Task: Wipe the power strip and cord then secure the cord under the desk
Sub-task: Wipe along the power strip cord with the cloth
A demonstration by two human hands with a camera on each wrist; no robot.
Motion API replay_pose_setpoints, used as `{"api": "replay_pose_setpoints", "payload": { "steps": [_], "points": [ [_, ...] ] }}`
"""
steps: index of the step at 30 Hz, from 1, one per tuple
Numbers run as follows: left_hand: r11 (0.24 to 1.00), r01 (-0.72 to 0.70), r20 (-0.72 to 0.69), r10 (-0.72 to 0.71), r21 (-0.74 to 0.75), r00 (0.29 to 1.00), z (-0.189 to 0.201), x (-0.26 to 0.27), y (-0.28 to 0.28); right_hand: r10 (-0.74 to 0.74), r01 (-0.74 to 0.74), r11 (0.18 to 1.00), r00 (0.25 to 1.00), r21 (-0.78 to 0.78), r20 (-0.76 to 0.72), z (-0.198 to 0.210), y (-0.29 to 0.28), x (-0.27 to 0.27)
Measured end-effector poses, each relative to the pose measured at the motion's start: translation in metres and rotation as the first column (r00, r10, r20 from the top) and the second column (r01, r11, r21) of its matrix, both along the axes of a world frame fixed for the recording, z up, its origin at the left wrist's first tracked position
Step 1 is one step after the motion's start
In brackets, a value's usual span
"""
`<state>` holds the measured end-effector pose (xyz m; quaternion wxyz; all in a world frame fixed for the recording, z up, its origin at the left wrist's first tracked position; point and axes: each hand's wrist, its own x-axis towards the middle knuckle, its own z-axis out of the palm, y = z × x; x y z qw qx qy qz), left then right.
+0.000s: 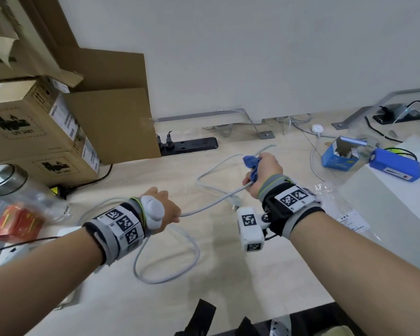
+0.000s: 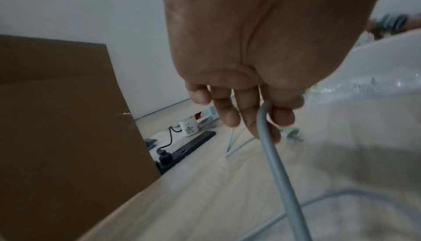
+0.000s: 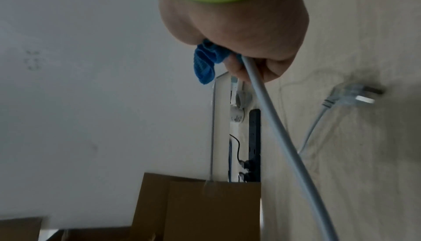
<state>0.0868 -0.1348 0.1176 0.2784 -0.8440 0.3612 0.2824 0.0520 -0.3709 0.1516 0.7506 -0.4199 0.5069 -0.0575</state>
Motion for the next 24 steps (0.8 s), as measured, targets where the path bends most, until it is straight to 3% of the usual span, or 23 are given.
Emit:
{"api": "replay_pose_setpoints", "payload": {
  "steps": [2,4,6,8,9,11,13,16,18,20,21,24],
  "points": [
    [0.983,-0.036,-0.012,0.039,0.182,0.999,-0.009,0.010,0.009,-0.026,0.026,1.000,1.000,0.004,-0.002,0.006,-0.008,0.000],
    [0.970,-0.047,0.000,0.048,0.237,0.999,-0.015,0.019,0.014,-0.063,0.063,0.998,0.998,0.013,0.025,0.011,-0.012,0.001],
    [0.990,-0.029,0.050,0.022,0.141,0.998,-0.012,0.023,0.009,-0.069,0.068,0.998,0.995,0.011,0.070,0.014,-0.007,0.001],
    [0.991,-0.075,0.068,0.083,-0.113,0.994,-0.005,0.015,-0.006,-0.065,0.061,0.998,0.991,0.031,0.116,0.015,0.000,0.004],
    [0.949,-0.140,0.022,0.152,-0.282,0.988,-0.003,0.007,-0.015,-0.068,0.062,0.997,0.989,0.046,0.132,0.015,0.002,0.004],
    [0.776,-0.292,-0.137,0.261,-0.559,0.956,-0.004,-0.012,-0.033,-0.086,0.075,0.994,0.984,0.079,0.153,0.014,0.005,0.005],
    [0.586,-0.395,-0.263,0.300,-0.707,0.917,-0.011,-0.025,-0.046,-0.109,0.093,0.991,0.980,0.100,0.168,0.012,0.004,0.005],
    [0.427,-0.499,-0.400,0.303,-0.754,0.865,-0.022,-0.030,-0.055,-0.123,0.103,0.988,0.976,0.118,0.179,0.007,0.004,0.006],
    [0.267,-0.627,-0.575,0.254,-0.732,0.778,-0.026,-0.032,-0.061,-0.125,0.103,0.987,0.975,0.122,0.184,0.005,0.006,0.007],
    [0.167,-0.640,-0.604,0.220,-0.750,0.766,-0.025,-0.034,-0.066,-0.104,0.084,0.990,0.979,0.116,0.177,0.003,0.009,0.007],
    [0.174,-0.590,-0.555,0.213,-0.789,0.804,-0.026,-0.034,-0.066,-0.078,0.061,0.992,0.984,0.106,0.162,0.003,0.012,0.006],
    [0.373,-0.371,-0.320,0.195,-0.850,0.927,-0.027,-0.033,-0.065,-0.004,-0.009,0.995,0.992,0.102,0.126,-0.001,0.027,0.006]
  ]
}}
